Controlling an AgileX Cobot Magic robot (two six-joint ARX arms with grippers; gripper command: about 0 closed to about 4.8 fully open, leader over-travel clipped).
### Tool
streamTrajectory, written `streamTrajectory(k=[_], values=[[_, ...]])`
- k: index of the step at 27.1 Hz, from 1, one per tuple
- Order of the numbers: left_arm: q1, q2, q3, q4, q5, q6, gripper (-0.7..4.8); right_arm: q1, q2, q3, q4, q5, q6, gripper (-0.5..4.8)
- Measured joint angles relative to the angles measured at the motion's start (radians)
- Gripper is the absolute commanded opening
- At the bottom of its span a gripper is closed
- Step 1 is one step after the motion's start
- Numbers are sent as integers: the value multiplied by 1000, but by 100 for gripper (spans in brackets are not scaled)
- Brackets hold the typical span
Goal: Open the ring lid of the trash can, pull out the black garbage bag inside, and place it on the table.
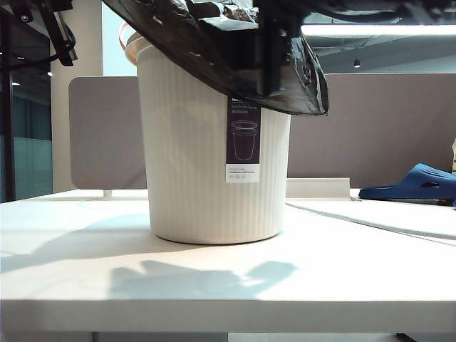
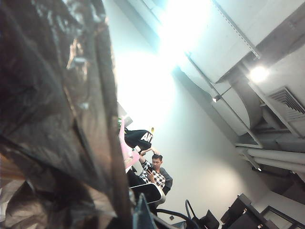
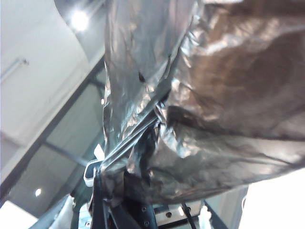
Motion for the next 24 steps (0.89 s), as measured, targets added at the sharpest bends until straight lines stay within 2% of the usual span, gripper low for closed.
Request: streamTrajectory(k=[9,19,24], values=[[0,-8,64,0,-9,-10,-6,39,143,97,-1,73,26,336],[0,-8,66,0,-7,-24,-6,35,154,102,-2,140,29,333],[0,-8,66,0,-7,-25,-6,24,166,146,0,133,27,332]])
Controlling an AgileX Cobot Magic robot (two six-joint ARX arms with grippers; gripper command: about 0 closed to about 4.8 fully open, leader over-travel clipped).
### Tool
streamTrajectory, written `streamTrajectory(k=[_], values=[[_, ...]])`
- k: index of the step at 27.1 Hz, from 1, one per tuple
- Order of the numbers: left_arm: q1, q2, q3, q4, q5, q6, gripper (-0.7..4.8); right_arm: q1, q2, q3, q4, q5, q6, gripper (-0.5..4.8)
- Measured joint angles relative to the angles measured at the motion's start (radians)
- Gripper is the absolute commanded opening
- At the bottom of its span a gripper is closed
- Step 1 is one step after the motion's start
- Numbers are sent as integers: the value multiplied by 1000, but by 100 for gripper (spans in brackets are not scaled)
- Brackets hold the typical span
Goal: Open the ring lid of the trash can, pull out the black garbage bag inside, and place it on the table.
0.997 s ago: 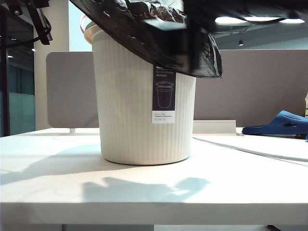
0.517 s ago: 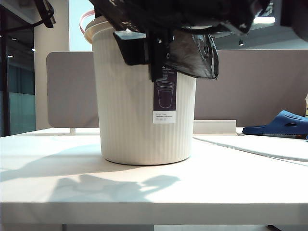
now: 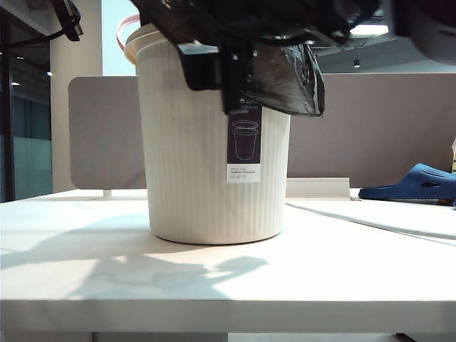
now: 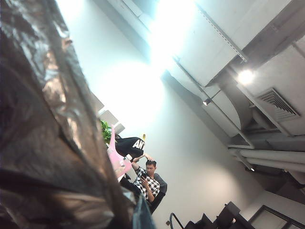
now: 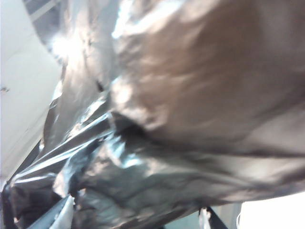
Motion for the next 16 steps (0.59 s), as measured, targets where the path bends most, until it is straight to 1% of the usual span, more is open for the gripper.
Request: streamTrajectory(k=[2,7,14,15,16], values=[[0,0,0,0,0,-3,-6,0,13,6,-1,-18,0,323],[0,-1,0,0,0,-22,-6,1,40,6,-3,-19,0,323],[0,-1,0,0,2,-25,-6,-11,45,6,-3,-21,0,321],[0,-1,0,0,7,-26,-6,-13,45,6,-3,-21,0,300],[0,-1,0,0,16,-26,-6,-14,45,7,-3,-21,0,293]])
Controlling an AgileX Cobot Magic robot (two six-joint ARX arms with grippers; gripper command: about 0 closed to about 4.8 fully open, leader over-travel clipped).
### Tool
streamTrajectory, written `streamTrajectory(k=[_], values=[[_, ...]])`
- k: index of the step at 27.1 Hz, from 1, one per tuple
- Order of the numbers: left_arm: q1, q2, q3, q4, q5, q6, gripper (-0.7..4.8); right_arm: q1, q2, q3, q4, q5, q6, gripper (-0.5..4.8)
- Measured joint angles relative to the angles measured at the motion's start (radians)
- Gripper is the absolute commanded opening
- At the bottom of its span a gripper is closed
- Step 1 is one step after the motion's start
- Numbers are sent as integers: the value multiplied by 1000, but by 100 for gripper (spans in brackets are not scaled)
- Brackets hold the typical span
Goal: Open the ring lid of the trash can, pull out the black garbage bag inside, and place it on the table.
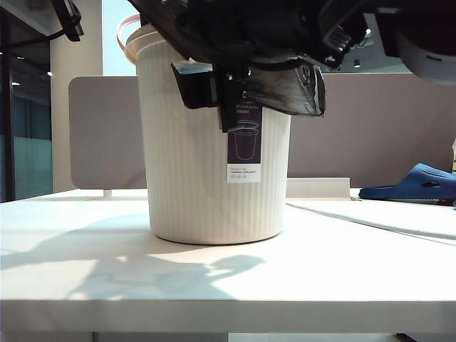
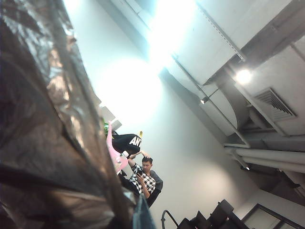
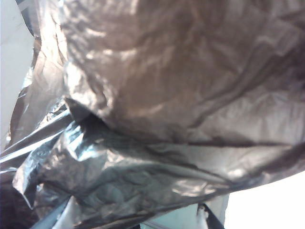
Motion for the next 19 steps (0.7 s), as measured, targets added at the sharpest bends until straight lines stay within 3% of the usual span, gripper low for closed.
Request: streamTrajectory(k=[2,8,10,13,16,19], values=[[0,0,0,0,2,0,-6,0,0,0,0,0,0,253],[0,0,0,0,17,0,-6,-17,0,8,0,-10,-12,250],[0,0,0,0,23,0,-6,-24,0,30,1,-50,-40,192],[0,0,0,0,27,-4,-6,-33,0,45,2,-105,-85,178],[0,0,0,0,31,-4,-6,-37,0,46,2,-109,-94,60],[0,0,0,0,45,-4,-6,-37,0,46,2,-131,-110,39]])
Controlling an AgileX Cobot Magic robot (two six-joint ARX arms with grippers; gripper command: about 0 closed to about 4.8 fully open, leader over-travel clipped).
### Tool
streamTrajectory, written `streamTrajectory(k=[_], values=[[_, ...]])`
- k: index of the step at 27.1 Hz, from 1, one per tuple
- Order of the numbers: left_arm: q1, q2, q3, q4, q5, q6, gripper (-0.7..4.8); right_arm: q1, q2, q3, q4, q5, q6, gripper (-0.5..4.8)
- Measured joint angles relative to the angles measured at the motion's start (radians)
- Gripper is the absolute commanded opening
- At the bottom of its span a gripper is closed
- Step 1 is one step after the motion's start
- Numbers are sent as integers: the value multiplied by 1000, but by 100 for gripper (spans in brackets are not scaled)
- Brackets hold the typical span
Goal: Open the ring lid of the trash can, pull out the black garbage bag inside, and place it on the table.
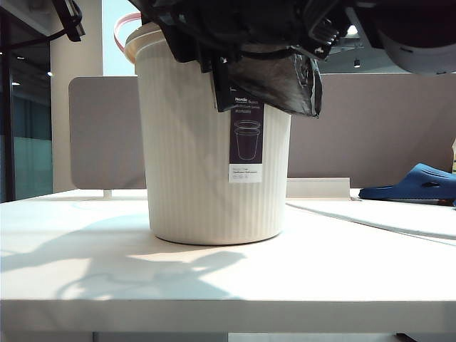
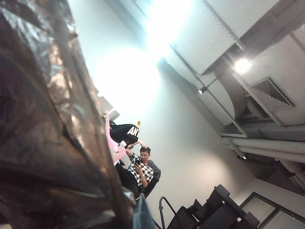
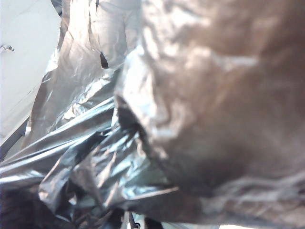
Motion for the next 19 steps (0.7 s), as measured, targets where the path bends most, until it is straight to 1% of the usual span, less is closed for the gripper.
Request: streamTrajectory(k=[2,7,9,10,14,19], values=[[0,0,0,0,9,0,-6,0,0,0,0,-13,-17,-4],[1,0,0,0,38,0,-6,0,0,0,0,-75,-55,-4],[2,0,0,0,47,1,-6,-1,0,0,0,-118,-92,-4],[2,0,0,0,53,1,-6,-8,-7,0,-3,-170,-134,-4],[2,0,0,0,60,0,-6,-12,-17,-1,-3,-260,-178,-4],[2,0,0,0,66,0,-6,-19,-89,-54,-4,-275,-230,-4]])
